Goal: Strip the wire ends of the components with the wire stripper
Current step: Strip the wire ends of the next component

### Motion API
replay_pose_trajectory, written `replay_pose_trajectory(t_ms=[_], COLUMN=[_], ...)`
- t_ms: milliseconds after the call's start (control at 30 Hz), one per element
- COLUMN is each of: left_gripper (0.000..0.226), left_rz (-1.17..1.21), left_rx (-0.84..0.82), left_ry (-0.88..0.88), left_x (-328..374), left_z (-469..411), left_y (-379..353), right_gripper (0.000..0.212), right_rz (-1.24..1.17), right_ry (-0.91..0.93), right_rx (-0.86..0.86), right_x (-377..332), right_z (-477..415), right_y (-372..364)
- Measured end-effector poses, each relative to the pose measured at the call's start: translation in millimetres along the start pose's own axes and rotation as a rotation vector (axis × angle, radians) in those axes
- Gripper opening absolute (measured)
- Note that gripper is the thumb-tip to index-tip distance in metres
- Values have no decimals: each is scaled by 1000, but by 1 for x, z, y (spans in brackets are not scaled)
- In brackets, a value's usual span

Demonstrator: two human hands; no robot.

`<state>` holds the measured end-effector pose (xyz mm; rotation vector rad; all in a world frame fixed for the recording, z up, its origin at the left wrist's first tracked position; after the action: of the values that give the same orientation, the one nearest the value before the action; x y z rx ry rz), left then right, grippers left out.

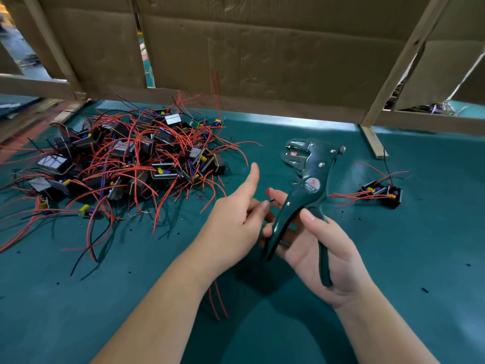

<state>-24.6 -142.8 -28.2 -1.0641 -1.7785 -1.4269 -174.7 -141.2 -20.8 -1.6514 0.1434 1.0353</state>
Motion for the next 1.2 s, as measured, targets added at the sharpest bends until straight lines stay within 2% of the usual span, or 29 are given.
replay_pose_trajectory(t_ms=[67, 167, 233, 300, 367, 433, 533, 633, 733, 833, 900, 1033, 1200], left_gripper=[69, 73, 69, 58, 44, 32, 26, 25, 26, 28, 31, 36, 33], left_rz=[-55, -58, 110, 342, 452, 501, 536, 475, 357, 299, 274, 385, 449], left_rx=[-35, -82, -58, 33, 93, 86, 56, 57, 60, 56, 36, -36, -134], left_ry=[-31, 26, 151, 212, 217, 223, 236, 223, 195, 169, 167, 221, 282], left_x=[4, 5, 3, 3, 5, 7, 5, 5, 5, 8, 10, 16, 16], left_z=[0, 2, -1, -6, -9, -7, -4, -4, -2, -1, 0, 2, 2], left_y=[2, 8, 15, 22, 23, 21, 17, 15, 11, 6, 6, 5, 8], right_gripper=[82, 59, 51, 46, 55, 67, 73, 70, 80, 79, 80, 57, 65], right_rz=[-12, -24, -36, -39, -38, -35, -13, 4, 43, 105, 134, 101, 73], right_ry=[3, 65, 140, 176, 159, 127, 80, 32, 0, -24, -48, -53, -12], right_rx=[29, 123, 194, 232, 222, 201, 177, 119, 27, -23, 11, 93, 126], right_x=[-4, -15, -29, -39, -39, -34, -27, -25, -21, -17, -14, -14, -19], right_z=[0, -2, -3, -1, 1, 1, 0, 1, 3, 3, 1, -1, -2], right_y=[4, 11, 17, 23, 27, 25, 20, 17, 14, 10, 10, 14, 18])
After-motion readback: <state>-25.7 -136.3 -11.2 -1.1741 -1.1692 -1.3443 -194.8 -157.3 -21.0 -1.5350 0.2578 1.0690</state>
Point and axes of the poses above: each hand's wrist, its own z-axis away from the middle knuckle, its own y-axis out of the back of the hand, x = y × z, the point moved 1 cm from there along -z, towards the middle knuckle, and after that the axes turned 4 degrees about -z, right-handed, at the moved point
